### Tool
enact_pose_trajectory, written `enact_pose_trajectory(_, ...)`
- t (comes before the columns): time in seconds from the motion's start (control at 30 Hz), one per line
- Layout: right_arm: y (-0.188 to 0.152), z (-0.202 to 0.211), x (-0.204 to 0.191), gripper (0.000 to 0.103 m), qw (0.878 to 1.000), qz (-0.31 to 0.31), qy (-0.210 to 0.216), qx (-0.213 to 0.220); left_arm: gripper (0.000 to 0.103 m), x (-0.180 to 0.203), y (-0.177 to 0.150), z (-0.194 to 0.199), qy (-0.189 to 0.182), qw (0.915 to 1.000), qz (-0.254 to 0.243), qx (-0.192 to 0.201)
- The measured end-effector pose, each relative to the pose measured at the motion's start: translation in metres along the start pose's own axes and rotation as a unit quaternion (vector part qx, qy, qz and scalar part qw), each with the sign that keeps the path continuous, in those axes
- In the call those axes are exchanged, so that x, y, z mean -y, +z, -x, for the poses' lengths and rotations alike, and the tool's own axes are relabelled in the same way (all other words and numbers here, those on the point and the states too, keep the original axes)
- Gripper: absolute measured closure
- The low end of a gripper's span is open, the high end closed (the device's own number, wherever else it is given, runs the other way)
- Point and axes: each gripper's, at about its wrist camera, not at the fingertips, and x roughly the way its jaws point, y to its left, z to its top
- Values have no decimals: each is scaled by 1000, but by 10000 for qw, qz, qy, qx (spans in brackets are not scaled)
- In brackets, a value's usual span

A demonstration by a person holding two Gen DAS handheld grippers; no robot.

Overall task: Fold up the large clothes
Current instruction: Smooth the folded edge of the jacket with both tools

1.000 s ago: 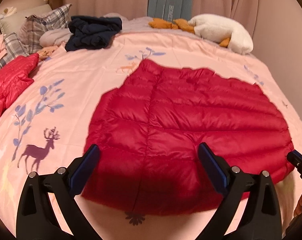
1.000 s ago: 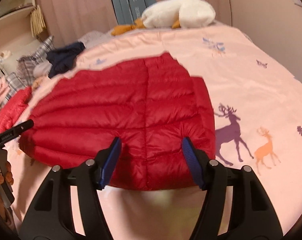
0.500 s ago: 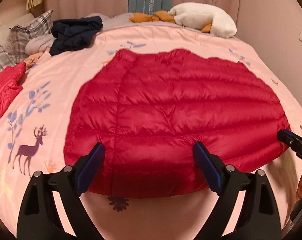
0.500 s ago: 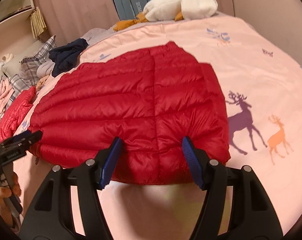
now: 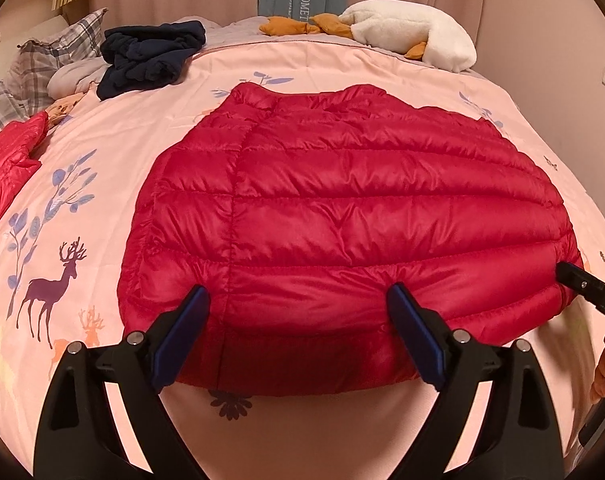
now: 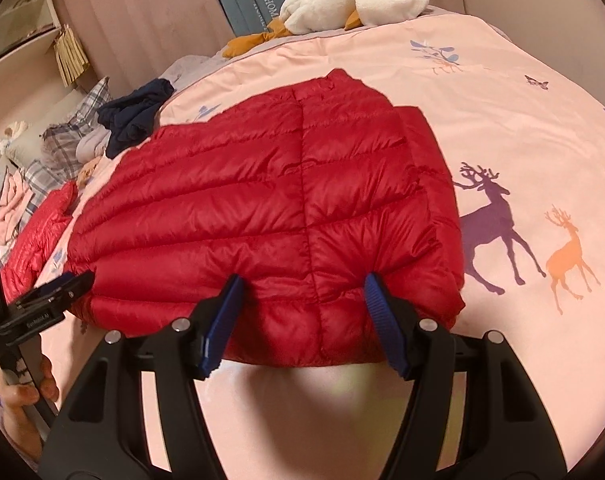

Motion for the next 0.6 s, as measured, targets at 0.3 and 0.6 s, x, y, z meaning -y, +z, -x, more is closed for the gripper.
enact_pose_trajectory(0.3,3,25,-17,38,9991,117,265,318,12,6,-2,19,99,9998,-88,140)
enact_pose_trajectory(0.6,2,8,-44,38,9976,624,216,193,12,18,0,17,64,9996,-230,150)
